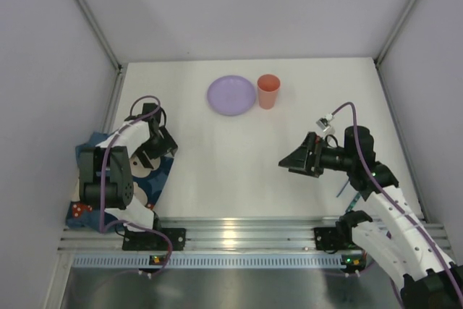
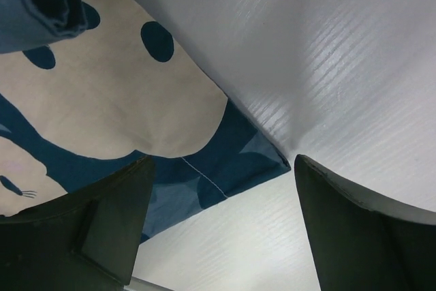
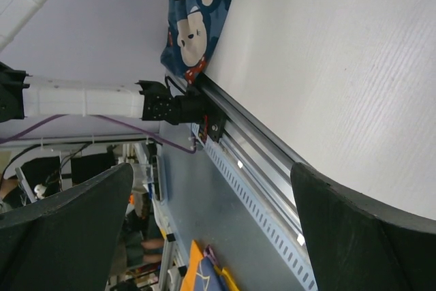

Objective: Set the dinner table for one person

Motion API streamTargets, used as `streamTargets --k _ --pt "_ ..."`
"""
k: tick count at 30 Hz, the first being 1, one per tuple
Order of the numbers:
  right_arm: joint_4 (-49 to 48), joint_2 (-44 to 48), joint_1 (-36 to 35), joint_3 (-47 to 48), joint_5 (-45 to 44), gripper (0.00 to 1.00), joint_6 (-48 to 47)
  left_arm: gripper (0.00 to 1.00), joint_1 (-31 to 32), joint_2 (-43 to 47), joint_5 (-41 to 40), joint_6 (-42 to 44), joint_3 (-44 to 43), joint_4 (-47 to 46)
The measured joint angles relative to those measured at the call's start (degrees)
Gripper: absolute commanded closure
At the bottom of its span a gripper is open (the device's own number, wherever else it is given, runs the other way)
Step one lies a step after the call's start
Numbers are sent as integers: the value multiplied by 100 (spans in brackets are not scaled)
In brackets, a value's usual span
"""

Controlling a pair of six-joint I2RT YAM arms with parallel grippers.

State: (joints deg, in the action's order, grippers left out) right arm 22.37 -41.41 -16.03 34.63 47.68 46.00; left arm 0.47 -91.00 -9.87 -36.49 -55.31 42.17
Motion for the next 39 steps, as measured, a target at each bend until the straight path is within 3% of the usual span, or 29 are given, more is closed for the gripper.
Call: streamTargets --k 5,9,10,12,13,15,16,17,23,26,34,39 --pt "13 -9 0 0 -11 0 -39 17 0 -308 39 -15 -15 -149" --pt "59 -85 0 0 -33 0 -87 29 0 -365 101 -7 -52 -179" --pt "87 -109 0 0 -39 0 -101 41 4 -378 125 -2 -61 -195" --pt "129 -146 0 0 -48 0 -127 53 17 -391 177 -37 -68 -251" --pt "140 -162 0 0 -52 0 -140 67 28 -396 197 -37 -68 -289" --pt "155 -188 0 0 -57 0 -164 79 50 -402 210 -44 -66 -339" --pt "164 -197 0 0 -61 0 -181 97 50 -402 210 -28 -66 -341" --pt "173 -203 0 0 -63 0 -197 100 48 -402 205 -15 -66 -339" --pt "214 -229 0 0 -63 0 -251 100 254 -400 26 79 -103 -273" --pt "249 -227 0 0 -66 0 -258 100 756 -402 -247 81 -234 17" --pt "457 -170 0 2 -160 0 -417 100 2962 -557 -706 -208 -1213 564" --pt "791 -101 2 87 -337 0 -599 100 4411 -1370 -815 -448 -1987 811"
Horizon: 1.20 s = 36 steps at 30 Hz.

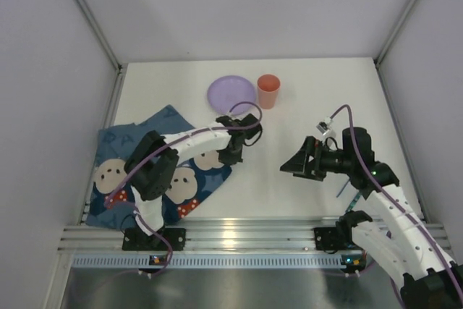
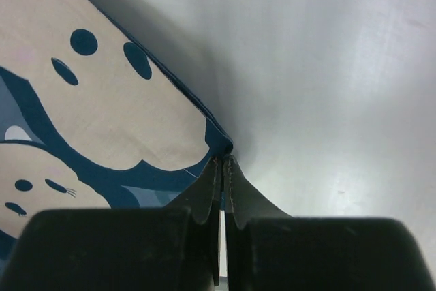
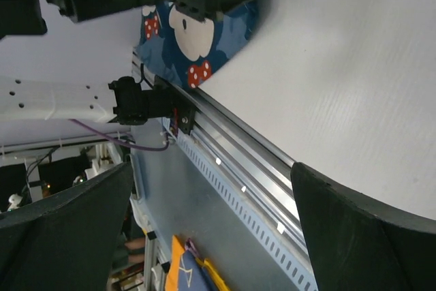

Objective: Set the dinner table for one person

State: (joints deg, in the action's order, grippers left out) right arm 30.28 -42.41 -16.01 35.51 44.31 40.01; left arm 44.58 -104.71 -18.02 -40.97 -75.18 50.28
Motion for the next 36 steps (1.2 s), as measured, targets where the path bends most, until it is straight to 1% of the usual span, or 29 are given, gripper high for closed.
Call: streamTargets --k 4,6,10,14,18,22,26,27,28,29,32,33,36 --pt "273 166 0 151 -201 0 -151 100 1029 -905 85 -109 -826 125" --pt "439 275 0 212 -323 0 -208 100 1370 -1274 162 -92 -1246 186" --pt "817 503 2 463 -595 0 -315 100 1978 -2070 455 33 -2369 234" --pt "1281 927 0 927 -730 0 -459 100 2253 -2658 909 232 -3373 223" --pt "1388 1322 4 1580 -955 0 -463 100 2428 -3097 1467 422 -4083 72" --pt "1434 1488 4 2168 -1139 0 -507 100 2653 -3259 2155 586 -4345 -173" --pt "1593 1488 4 2236 -1182 0 -540 100 2809 -3259 2680 693 -4398 -369" --pt "1617 1488 4 2236 -1187 0 -544 95 2828 -3263 2765 708 -4398 -380" --pt "1644 1488 4 2236 -1193 0 -546 88 2839 -3268 2813 710 -4398 -382" --pt "1659 1488 4 2236 -1204 0 -549 65 2841 -3268 2826 713 -4398 -382" --pt "1698 1478 4 2247 -1250 0 -586 41 2826 -3268 2802 704 -4398 -404" --pt "1749 1443 4 2293 -1285 0 -614 28 2817 -3265 2774 678 -4398 -422" --pt "1921 1102 4 2697 -1399 1 -767 16 2717 -3169 2715 590 -4400 -448"
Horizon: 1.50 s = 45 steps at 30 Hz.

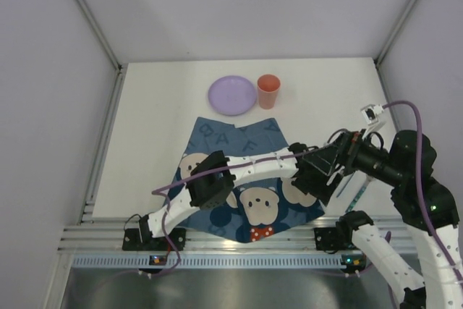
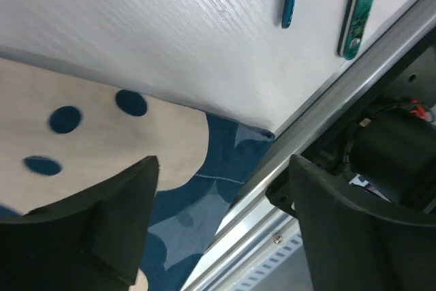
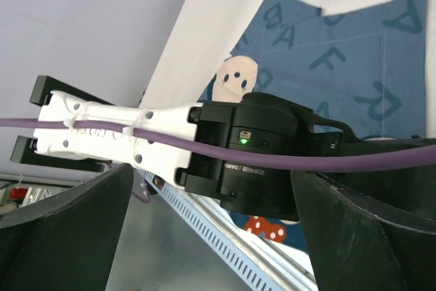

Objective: Set the dinner table for one person

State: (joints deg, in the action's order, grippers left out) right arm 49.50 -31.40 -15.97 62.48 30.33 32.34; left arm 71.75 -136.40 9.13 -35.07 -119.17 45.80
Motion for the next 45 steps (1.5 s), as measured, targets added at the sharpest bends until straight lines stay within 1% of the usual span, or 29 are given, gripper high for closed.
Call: streamTargets --k 4,8,10,13,15,18,22,24,27,29,33,36,40,43,45 --pt "-22 -785 0 977 -133 0 -210 15 -380 535 -7 -144 76 -72" --pt "-295 -1421 0 1718 -302 0 -367 14 -1097 1626 -195 -153 610 -168" --pt "-455 -1624 0 1823 -380 0 -382 15 -1591 2308 -409 -74 1008 -157" --pt "-614 -2052 0 1847 -461 0 -369 15 -2243 3025 -772 59 1510 -98" --pt "-695 -2472 2 1849 -487 0 -358 15 -2695 3416 -1025 192 1982 -15" --pt "-811 -3200 20 1799 -498 0 -317 16 -3318 3755 -1294 411 2785 122" --pt "-839 -4240 63 1565 -503 0 -323 17 -4172 3823 -1456 671 3777 181" --pt "-835 -4719 105 1473 -514 0 -328 19 -4601 3823 -1480 774 4138 232" --pt "-837 -5294 205 1427 -522 0 -350 20 -5209 3814 -1572 935 4419 267" --pt "-861 -5668 326 1429 -494 0 -400 22 -5447 3801 -1624 1025 4446 267" --pt "-994 -6400 581 1447 -407 2 -485 26 -5626 3641 -1631 1224 4444 201" --pt "-1073 -7014 688 1495 -251 6 -538 28 -5652 3272 -1628 1318 4406 136" --pt "-1274 -7700 715 1530 52 6 -535 32 -5685 2708 -1628 1412 4310 63" --pt "-1416 -7962 715 1530 212 7 -531 34 -5753 2549 -1589 1449 4170 50" --pt "-1510 -8054 715 1530 306 8 -531 39 -5812 2485 -1576 1471 4103 13"
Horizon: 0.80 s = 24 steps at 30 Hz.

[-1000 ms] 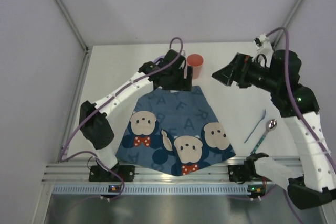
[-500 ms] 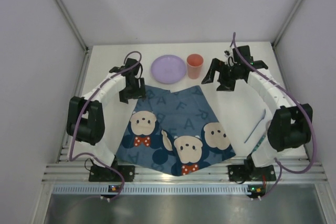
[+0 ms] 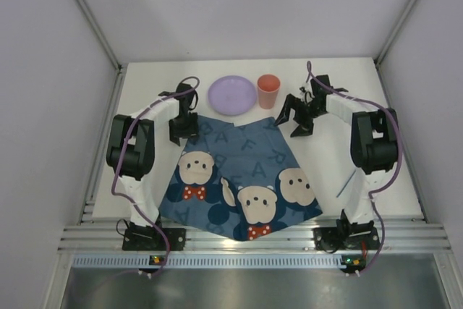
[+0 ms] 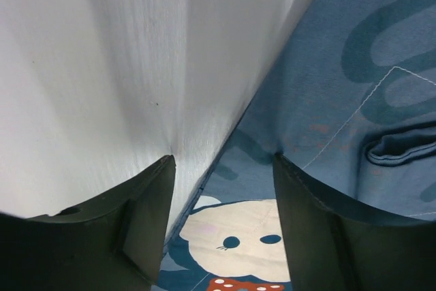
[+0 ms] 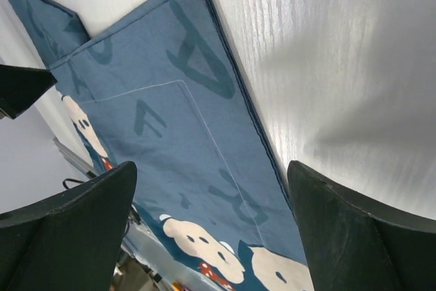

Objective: Set the dinner table for one person

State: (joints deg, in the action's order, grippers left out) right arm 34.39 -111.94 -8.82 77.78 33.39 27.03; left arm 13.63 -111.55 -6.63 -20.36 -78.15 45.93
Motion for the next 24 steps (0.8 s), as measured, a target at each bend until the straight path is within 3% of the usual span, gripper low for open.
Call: streamTargets --k 7,10,13,16,17,20,22,24 --pt "-417 -385 -52 37 280 16 105 52 -140 -114 348 57 -92 -55" --pt "-603 -468 -107 46 424 25 201 59 -160 -125 479 72 -92 -87" --pt "-820 -597 -219 79 555 38 299 65 -164 -136 573 87 -94 -120" --pt "-944 -691 -361 87 566 63 326 70 -164 -138 614 94 -94 -138" --pt "-966 -732 -411 87 568 76 323 76 -164 -138 638 98 -94 -140" --pt "-1010 -780 -490 42 577 100 278 85 -166 -146 750 87 -98 -164" --pt "-1049 -780 -485 -15 597 100 234 99 -166 -146 811 63 -98 -179" --pt "-1097 -763 -420 -116 625 100 173 100 -166 -146 841 76 -98 -184"
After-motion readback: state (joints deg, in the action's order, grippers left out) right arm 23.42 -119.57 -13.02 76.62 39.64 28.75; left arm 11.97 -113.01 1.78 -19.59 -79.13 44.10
